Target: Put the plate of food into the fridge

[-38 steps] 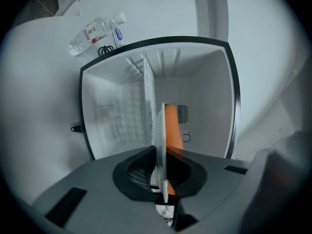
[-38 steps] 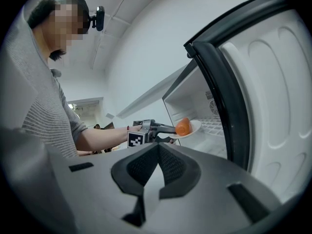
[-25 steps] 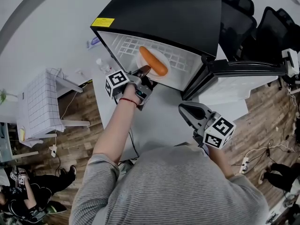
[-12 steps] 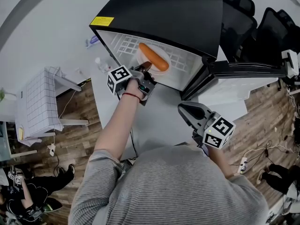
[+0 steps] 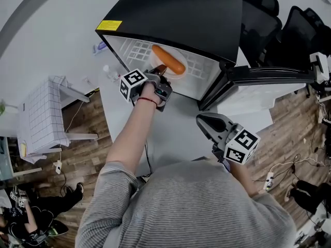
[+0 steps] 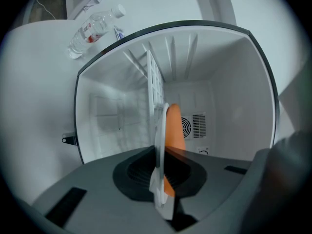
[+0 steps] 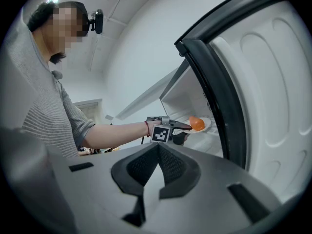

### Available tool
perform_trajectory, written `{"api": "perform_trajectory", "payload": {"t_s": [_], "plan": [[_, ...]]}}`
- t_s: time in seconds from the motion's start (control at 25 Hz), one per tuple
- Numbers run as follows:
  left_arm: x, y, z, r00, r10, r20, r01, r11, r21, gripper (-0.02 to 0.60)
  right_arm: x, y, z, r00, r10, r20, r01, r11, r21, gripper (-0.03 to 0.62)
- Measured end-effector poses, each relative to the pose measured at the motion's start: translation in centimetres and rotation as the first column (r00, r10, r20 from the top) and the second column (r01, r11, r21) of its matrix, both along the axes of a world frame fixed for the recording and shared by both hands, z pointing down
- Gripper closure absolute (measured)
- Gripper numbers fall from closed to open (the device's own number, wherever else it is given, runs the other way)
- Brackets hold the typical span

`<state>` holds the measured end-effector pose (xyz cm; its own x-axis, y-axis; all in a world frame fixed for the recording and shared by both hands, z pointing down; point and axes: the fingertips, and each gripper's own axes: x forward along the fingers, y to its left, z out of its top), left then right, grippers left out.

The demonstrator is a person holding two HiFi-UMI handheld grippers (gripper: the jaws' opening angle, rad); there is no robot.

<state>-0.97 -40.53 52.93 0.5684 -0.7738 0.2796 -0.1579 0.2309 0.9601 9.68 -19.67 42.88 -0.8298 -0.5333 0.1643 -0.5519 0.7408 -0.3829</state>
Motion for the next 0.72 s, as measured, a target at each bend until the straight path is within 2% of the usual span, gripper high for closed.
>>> {"api": "perform_trajectory", "payload": {"t_s": [0.36,0.56,0.72], "plan": [[0.0,-0.4,0.2,0.999,-0.032,0.023,0.032,0.999,-0.013,0.545,0.0,0.3,0.0,1.000,0.007,-0.001,-0.007,1.000,0.003,0.582],[0.0,-0.3,-0.3,1.000,-0.023,0.001,0.023,0.999,0.032,0.543,-0.1,0.5,0.0,1.000,0.009,0.002,-0.009,1.000,0.003,0.581],[-0.6,-0.3,-0.9,1.000,-0.020,-0.001,0.020,0.997,0.072,0.475,-0.2,0.5,-0.1,1.000,0.012,0.003,-0.012,1.000,0.005,0.582]]}}
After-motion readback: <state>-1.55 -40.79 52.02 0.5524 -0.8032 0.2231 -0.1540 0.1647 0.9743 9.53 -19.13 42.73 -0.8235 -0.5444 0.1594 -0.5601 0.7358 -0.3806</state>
